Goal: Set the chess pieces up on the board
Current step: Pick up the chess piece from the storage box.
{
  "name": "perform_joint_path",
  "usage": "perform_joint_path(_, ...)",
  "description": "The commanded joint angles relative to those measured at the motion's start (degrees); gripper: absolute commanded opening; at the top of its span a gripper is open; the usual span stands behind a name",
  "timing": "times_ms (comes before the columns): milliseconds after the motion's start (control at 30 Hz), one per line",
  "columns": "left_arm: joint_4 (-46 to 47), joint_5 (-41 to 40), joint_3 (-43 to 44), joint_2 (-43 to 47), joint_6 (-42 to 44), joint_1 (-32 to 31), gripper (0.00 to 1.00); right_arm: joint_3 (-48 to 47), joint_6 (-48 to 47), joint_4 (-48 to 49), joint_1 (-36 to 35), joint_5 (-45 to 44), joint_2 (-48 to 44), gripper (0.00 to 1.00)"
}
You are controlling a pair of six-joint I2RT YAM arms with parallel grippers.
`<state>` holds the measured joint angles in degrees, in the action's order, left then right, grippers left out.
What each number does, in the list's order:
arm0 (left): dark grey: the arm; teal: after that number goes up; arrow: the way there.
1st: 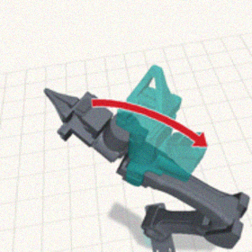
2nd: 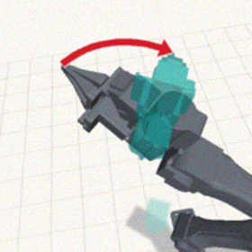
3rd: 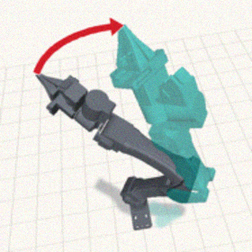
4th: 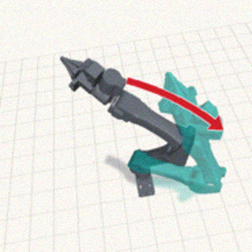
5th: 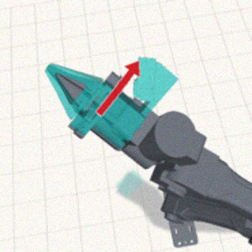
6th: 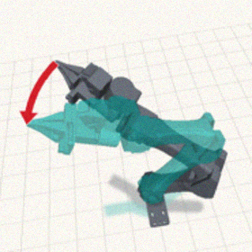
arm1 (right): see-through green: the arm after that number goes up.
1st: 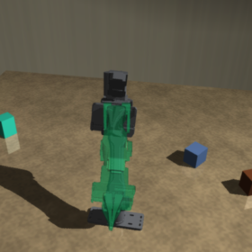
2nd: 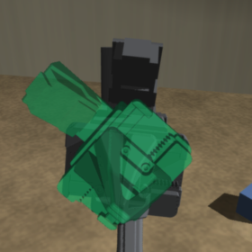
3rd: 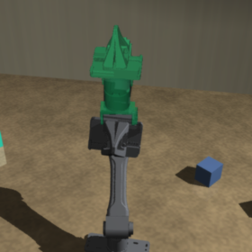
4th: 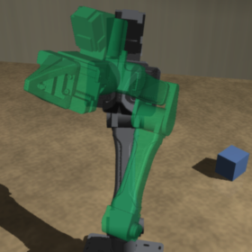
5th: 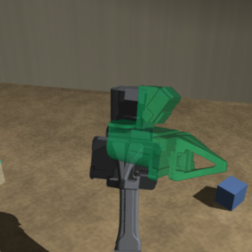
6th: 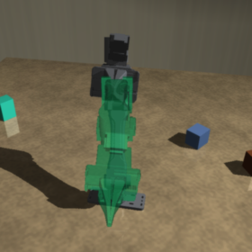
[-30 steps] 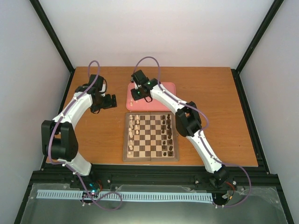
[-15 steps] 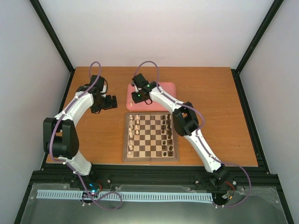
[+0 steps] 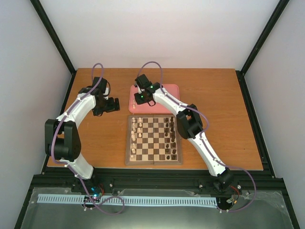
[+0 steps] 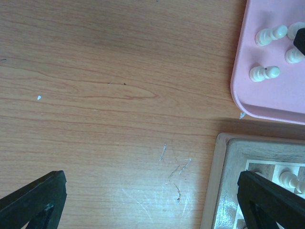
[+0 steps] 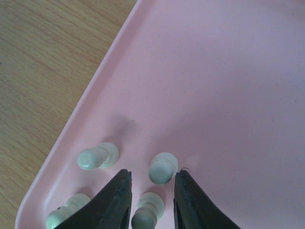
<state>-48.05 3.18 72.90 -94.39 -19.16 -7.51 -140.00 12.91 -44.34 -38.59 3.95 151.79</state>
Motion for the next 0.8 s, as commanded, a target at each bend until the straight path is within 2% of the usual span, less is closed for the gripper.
perform_joint_path(0,-0.31,0.25,1.84,0.1,0.86,-0.23,1.0,-1.59,-0.25,-1.03,0.36,0.03,0.62,0.27)
perform_joint_path(167,-0.38,0.2,1.63,0.61,0.88,-0.23,1.0,-1.59,-0.35,-1.61,0.36,-0.03,0.49,0.31)
perform_joint_path(267,-0.38,0.16,1.54,0.84,0.84,-0.23,1.0,-1.5,-0.25,-1.72,0.36,-0.2,0.44,0.3)
perform_joint_path(433,-0.4,0.18,1.52,0.86,0.8,-0.23,1.0,-1.5,-0.49,-2.0,0.36,0.18,0.49,0.21)
perform_joint_path(567,-0.39,0.2,1.49,0.94,0.8,-0.23,1.0,-1.39,-0.6,-3.05,0.36,0.83,0.4,0.07)
perform_joint_path(767,-0.41,0.15,1.57,1.23,0.9,-0.23,1.0,-0.98,-1.06,-3.36,0.42,-1.15,-3.06,0.03)
